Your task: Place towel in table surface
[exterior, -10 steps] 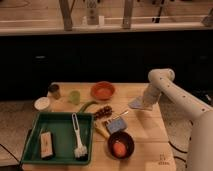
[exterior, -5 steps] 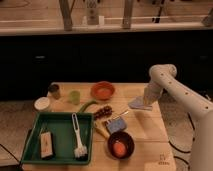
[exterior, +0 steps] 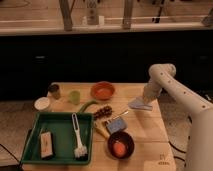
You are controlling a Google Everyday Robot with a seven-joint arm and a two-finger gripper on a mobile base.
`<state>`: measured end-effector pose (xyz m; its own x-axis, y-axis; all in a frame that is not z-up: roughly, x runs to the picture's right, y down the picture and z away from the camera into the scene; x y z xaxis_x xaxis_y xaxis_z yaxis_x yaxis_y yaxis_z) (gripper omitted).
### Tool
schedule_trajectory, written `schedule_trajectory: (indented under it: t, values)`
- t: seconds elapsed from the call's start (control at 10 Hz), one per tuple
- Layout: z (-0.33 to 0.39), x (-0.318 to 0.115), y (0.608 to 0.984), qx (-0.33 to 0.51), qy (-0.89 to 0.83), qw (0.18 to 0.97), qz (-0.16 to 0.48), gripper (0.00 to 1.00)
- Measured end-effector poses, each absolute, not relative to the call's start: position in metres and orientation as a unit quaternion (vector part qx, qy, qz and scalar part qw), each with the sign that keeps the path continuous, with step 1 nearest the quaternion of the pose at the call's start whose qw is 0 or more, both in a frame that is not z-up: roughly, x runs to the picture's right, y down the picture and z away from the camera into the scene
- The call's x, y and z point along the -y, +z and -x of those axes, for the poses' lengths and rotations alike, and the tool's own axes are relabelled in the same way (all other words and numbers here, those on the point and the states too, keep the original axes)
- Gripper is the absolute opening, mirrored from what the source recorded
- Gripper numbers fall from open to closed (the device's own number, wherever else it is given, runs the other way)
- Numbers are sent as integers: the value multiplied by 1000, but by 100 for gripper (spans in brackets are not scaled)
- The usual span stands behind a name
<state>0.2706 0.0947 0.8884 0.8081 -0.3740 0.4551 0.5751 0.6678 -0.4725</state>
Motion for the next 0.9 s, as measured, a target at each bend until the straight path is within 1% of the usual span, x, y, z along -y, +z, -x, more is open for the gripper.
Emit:
schedule_trajectory:
  t: [0.1,0.2,0.9]
  values:
    - [-270,-95,891,163,-263,899,311,70]
    - [-269,-97,896,165,-260,898,316,79]
    - [-277,-114,909,169,-249,894,332,80]
